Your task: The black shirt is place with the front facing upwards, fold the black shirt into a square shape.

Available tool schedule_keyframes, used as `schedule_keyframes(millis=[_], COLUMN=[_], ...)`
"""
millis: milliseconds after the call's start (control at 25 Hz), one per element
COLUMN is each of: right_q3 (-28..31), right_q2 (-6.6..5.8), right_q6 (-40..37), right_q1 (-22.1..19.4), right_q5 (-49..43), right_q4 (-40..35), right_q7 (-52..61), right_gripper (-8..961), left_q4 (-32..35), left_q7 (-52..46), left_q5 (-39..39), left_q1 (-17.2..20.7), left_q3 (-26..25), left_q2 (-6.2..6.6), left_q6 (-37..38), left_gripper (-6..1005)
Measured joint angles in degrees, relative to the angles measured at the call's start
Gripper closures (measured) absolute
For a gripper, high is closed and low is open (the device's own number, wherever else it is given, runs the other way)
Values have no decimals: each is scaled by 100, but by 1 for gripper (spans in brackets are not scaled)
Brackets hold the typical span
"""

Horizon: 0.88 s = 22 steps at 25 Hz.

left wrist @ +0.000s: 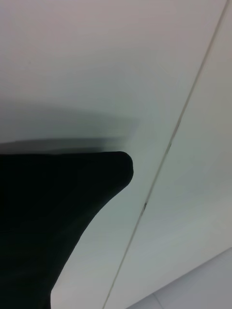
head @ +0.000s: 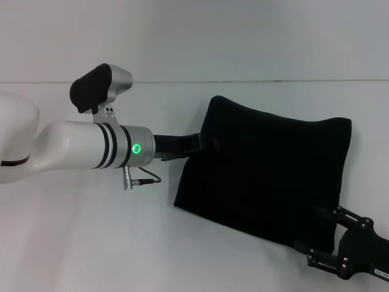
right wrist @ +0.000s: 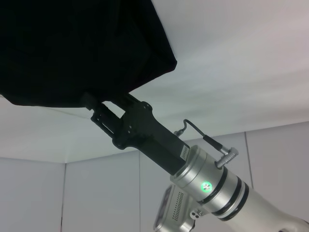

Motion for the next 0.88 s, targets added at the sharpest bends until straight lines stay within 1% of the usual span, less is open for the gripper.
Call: schedule_keyframes(millis=[320,440,640,760,880], right_q3=[0,0,2,37,207], right_q2=[0,0,0,0,-1], right_q6=[1,1,3,8,62], right_q1=[-4,-4,13,40,70], right_q5=[23,26,32,37,65], right_q4=[0,0,0,-13,-18], right_q7=[0,0,-5,-7,-6], right_gripper=[102,102,103,103,102], left_q4=[0,0,-3,-3,-1], left_q7=[139,158,183,165,192], left_q5=[-11,-21,-52,-59,-63], left_q1=[6,10,68,206,446], left_q3=[4,-3,-172,-417,-831], left_q2=[0,0,0,27,57], left_q6=[-9,-5,67,261,574], left_gripper=[534,775,905,910,913])
